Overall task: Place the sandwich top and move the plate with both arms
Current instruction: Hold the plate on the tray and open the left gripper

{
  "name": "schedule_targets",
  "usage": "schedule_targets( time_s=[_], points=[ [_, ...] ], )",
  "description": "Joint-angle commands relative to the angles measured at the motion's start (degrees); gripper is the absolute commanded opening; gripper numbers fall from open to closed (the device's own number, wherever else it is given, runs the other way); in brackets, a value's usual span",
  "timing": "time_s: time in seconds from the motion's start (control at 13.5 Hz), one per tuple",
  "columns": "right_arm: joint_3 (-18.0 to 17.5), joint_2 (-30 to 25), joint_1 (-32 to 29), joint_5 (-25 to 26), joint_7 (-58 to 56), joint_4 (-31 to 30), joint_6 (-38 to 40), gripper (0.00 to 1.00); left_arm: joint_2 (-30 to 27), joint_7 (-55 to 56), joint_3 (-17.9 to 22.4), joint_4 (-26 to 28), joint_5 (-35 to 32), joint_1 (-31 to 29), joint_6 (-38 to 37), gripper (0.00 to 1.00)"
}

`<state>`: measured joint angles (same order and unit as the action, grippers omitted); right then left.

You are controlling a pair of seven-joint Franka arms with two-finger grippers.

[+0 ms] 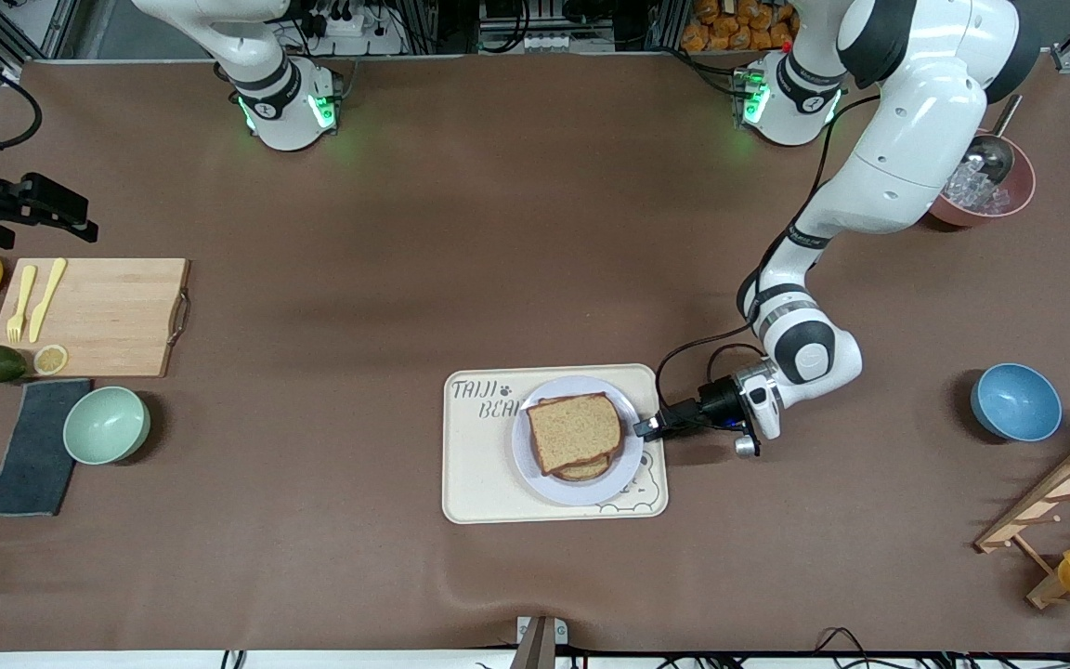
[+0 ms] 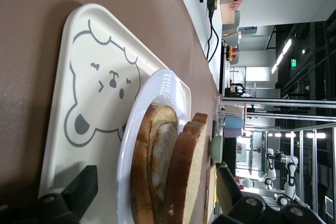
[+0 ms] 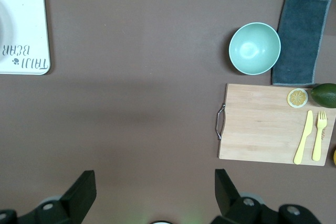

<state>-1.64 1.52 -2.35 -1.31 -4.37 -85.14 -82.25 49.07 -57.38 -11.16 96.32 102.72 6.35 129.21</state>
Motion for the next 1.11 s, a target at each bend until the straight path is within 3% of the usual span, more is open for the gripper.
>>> schedule_targets(
  time_s=[0.0,0.59,1.03],
  points=[
    [0.3,-1.0,0.5,0.8,0.9,-1.0,-0.5,1.0,-1.6,3.2,0.6,0.6,-3.1,0.3,2.2,1.0],
    [0.3,-1.0,0.5,0.9,0.9,-1.0,-0.5,1.0,-4.4,5.9,0.6,1.1,-4.5,0.1,3.4,1.0],
    [0.3,-1.0,0.4,0.9,0.9,-1.0,-0.5,1.0,-9.8,18.3,1.0,1.4,-19.3,-0.4,5.3,1.0]
  ],
)
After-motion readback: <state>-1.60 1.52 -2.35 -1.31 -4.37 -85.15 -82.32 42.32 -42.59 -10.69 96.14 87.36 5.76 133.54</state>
